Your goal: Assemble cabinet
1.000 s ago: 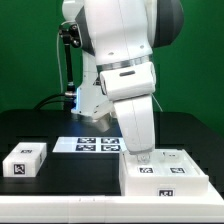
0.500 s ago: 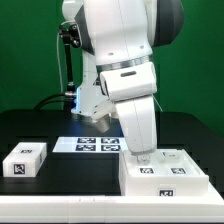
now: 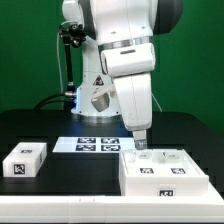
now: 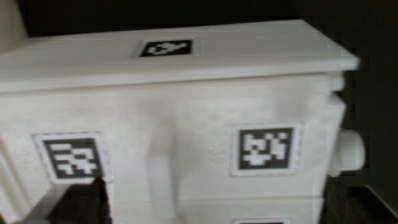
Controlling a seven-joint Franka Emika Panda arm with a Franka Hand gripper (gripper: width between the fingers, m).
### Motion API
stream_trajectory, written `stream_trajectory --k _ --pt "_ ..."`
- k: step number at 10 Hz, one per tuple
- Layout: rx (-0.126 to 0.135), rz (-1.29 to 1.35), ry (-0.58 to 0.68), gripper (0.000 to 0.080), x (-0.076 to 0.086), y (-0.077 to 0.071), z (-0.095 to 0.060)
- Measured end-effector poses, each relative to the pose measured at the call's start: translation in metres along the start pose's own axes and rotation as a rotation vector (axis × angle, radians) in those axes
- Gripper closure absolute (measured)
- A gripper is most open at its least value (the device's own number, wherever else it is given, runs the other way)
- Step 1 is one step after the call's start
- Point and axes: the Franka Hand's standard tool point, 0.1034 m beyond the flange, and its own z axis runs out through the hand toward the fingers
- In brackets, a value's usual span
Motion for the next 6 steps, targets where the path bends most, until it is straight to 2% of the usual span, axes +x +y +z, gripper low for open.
stream_trajectory --k 1,5,6 --pt "0.001 0.001 0.002 0.0163 -0.0007 0.0009 0.0012" --pt "0.004 0.001 0.003 0.0151 -0.0009 0.0000 0.0029" --pt "-0.012 0.018 0.005 0.0151 -0.0001 -0.0009 0.0025"
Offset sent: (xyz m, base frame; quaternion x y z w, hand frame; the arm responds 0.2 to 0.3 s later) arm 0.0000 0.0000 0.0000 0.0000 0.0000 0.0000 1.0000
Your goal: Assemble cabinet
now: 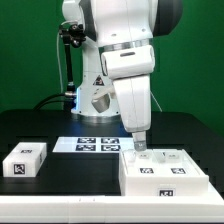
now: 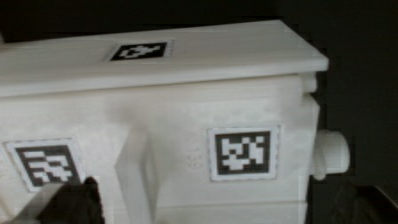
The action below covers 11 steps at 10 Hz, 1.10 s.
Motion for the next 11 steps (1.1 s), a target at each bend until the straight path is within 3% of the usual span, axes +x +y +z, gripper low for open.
stream_trajectory --k 1,2,4,5,7,9,11 --pt "-0.032 0.028 -0.002 0.0151 0.001 -0.012 -0.001" --pt "-0.027 0.044 -0.014 0.0151 0.001 -0.032 0.001" --pt "-0.042 0.082 -0.015 0.0151 0.007 -0.058 0.003" --pt "-0.064 0.116 -0.008 0.0151 0.011 -0.061 0.002" --pt "-0.061 0.158 -0.006 0.0151 0.010 -0.062 0.003" --pt "-0.069 0.360 0.004 0.0151 0.012 -0.061 0.002" --pt "-0.106 0.616 0.034 0.0151 0.013 -0.060 -0.003"
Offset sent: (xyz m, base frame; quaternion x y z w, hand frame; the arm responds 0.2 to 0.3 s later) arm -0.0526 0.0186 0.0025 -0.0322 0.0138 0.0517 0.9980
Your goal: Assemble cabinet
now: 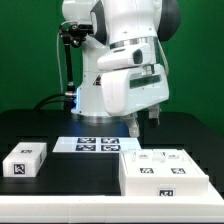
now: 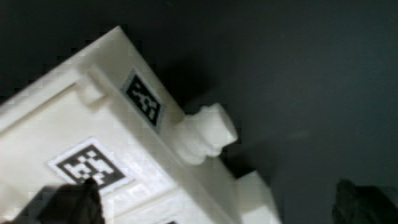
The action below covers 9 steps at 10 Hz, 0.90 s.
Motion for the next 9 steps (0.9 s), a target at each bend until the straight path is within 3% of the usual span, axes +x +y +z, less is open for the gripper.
stream_trajectory --k 3,6,9 --pt "-0.036 0.447 0.100 0.0151 0.004 -0.022 0.001" --pt "-0.023 0.577 0.099 0.0151 0.002 -0.024 0.003" --pt "-0.031 0.613 0.097 0.0151 0.002 -0.023 0.010"
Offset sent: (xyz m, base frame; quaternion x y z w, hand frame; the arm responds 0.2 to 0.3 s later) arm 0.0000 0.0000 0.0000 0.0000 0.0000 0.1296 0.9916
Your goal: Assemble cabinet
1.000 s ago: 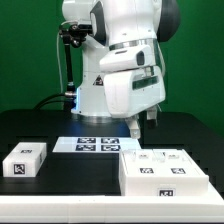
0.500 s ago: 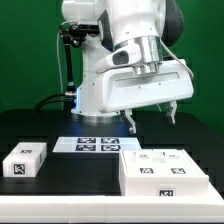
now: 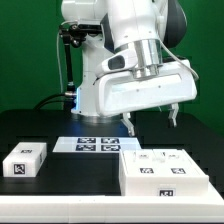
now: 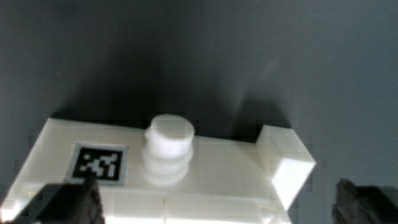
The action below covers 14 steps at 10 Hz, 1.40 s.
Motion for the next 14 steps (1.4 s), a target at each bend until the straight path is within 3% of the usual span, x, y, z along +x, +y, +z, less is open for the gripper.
stream_trajectory --k 2,3,8,10,12,14 --pt "-0.054 0.107 0.107 0.0151 0.004 0.001 0.007" --pt "-0.072 0.057 0.094 0.0151 -0.003 0.010 0.013" --pt "-0.075 0.112 0.109 0.0151 -0.002 0.009 0.016" --pt "-0.101 0.148 0.157 0.0151 0.001 0.002 0.025" --pt "-0.121 0.141 0.158 0.0151 -0.003 0.015 0.030" --pt "-0.110 0.148 0.104 0.0151 -0.018 0.014 0.041"
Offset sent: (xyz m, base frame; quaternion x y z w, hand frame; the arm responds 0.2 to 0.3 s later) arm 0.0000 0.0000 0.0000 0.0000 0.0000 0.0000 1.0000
